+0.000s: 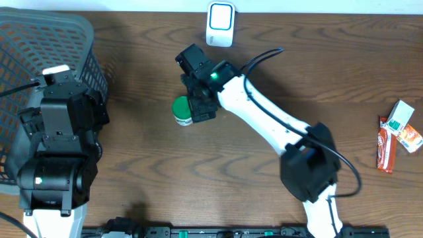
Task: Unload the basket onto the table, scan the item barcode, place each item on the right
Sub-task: 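Lower the right gripper onto the green-lidded jar and grasp it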
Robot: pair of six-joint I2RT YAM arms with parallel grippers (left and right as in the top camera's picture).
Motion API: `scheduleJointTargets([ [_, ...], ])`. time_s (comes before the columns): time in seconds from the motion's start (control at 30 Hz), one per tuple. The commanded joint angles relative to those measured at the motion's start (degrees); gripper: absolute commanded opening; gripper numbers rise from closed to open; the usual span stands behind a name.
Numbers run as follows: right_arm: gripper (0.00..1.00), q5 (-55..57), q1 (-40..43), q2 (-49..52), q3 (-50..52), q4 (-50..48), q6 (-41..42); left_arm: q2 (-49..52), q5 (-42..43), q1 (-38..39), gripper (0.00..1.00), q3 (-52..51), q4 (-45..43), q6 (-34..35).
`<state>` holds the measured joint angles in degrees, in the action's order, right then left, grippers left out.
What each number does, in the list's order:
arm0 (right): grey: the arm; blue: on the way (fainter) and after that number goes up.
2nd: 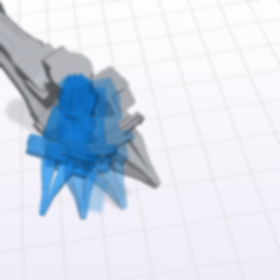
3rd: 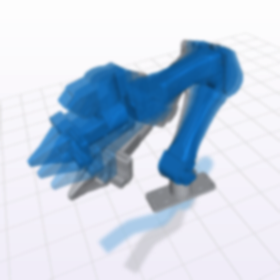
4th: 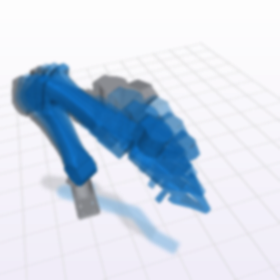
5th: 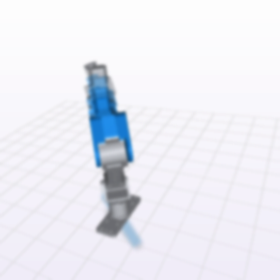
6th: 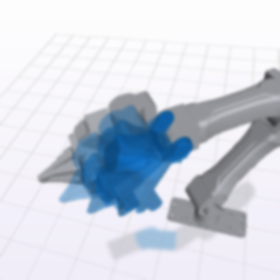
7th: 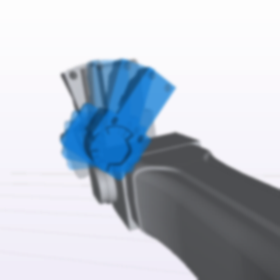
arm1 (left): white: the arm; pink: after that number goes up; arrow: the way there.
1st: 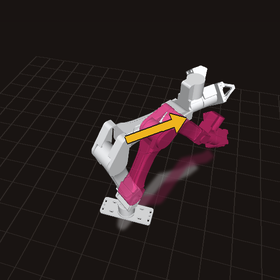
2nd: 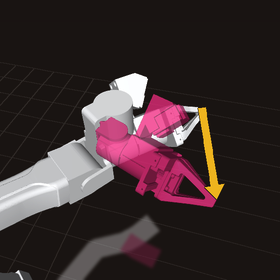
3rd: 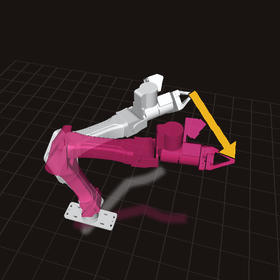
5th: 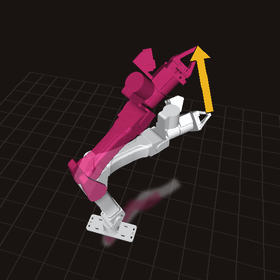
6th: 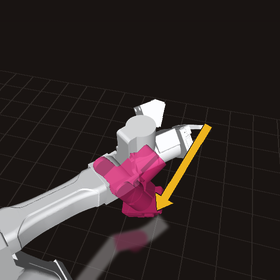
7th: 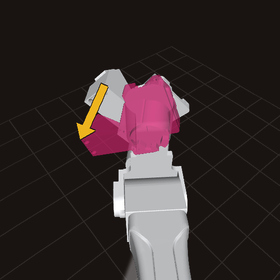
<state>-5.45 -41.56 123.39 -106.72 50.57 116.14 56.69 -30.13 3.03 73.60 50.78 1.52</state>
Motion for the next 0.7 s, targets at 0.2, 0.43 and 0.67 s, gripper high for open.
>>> scheduleJointTargets([
  [0.2,0.94,-0.8,-1.0,2.4,0.1,-1.7,1.3,-0.2,-0.5,-0.3,0.96,-0.3,0.0,0.3],
  [0.43,0.99,-1.8,-1.4,4.1,0.1,-3.5,1.3,-0.2,-0.5,-0.3,0.96,-0.3,0.0,0.3],
  [0.67,0.99,-4.9,-1.7,7.9,0.1,-8.0,1.3,-0.2,-0.5,-0.3,0.96,-0.3,0.0,0.3],
])
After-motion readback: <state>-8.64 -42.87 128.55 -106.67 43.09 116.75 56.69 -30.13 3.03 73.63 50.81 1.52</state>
